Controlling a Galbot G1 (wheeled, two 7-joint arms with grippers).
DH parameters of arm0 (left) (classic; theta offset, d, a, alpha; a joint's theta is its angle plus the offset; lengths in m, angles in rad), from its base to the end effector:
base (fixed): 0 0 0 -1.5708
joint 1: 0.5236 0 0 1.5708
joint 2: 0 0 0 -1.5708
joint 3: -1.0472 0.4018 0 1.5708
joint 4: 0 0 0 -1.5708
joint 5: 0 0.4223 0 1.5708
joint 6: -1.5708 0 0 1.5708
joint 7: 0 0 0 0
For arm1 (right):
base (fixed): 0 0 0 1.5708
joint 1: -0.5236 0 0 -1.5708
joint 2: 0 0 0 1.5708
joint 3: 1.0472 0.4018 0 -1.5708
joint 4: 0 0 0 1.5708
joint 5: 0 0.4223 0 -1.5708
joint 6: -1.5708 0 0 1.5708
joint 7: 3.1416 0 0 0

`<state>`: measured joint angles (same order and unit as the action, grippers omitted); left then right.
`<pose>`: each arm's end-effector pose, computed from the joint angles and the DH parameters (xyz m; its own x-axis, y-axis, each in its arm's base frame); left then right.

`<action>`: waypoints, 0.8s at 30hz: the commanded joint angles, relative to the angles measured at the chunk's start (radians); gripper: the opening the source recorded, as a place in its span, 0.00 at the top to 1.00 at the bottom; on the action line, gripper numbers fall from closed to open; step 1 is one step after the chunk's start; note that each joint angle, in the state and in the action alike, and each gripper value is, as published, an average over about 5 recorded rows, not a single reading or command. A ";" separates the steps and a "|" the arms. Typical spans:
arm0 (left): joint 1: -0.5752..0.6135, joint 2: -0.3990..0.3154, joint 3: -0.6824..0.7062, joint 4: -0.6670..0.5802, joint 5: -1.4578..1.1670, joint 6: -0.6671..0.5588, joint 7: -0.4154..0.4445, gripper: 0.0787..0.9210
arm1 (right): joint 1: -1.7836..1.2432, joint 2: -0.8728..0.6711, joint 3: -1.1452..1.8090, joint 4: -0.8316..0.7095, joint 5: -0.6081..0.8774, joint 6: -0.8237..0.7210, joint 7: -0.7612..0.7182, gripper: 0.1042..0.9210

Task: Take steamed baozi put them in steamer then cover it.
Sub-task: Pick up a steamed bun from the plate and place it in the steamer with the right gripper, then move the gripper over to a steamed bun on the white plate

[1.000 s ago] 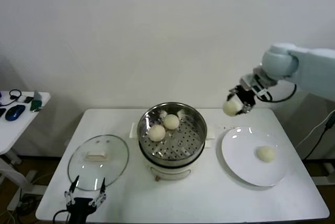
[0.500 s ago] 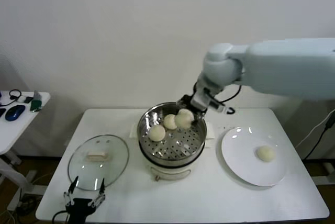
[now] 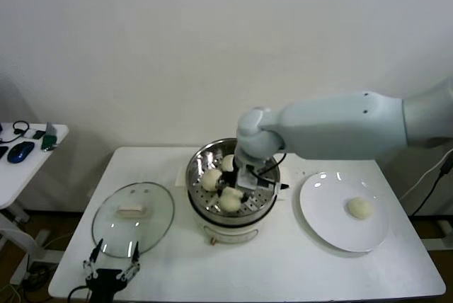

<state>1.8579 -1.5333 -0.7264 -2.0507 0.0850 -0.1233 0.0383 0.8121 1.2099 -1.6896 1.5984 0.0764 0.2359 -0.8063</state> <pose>0.1051 0.0831 -0.4064 -0.9747 -0.0973 0.2014 -0.0466 0.9690 0.2426 0.5363 0.1785 -0.1047 -0.1014 -0.1860 0.9773 -0.1699 -0.9647 -0.2012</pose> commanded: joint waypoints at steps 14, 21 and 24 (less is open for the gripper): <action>-0.001 0.003 0.005 0.005 0.000 -0.001 0.000 0.12 | -0.005 0.013 -0.010 -0.032 -0.020 0.037 0.005 0.16; -0.003 0.003 0.012 0.001 0.004 -0.001 0.001 0.12 | 0.188 -0.158 -0.094 -0.110 0.163 0.025 -0.082 0.12; -0.007 0.005 0.014 0.004 0.004 -0.001 0.001 0.12 | 0.281 -0.260 -0.172 -0.161 0.313 -0.055 -0.121 0.12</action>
<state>1.8521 -1.5300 -0.7135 -2.0491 0.0870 -0.1245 0.0388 0.9159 1.1168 -1.7610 1.5144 0.1742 0.2484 -0.8569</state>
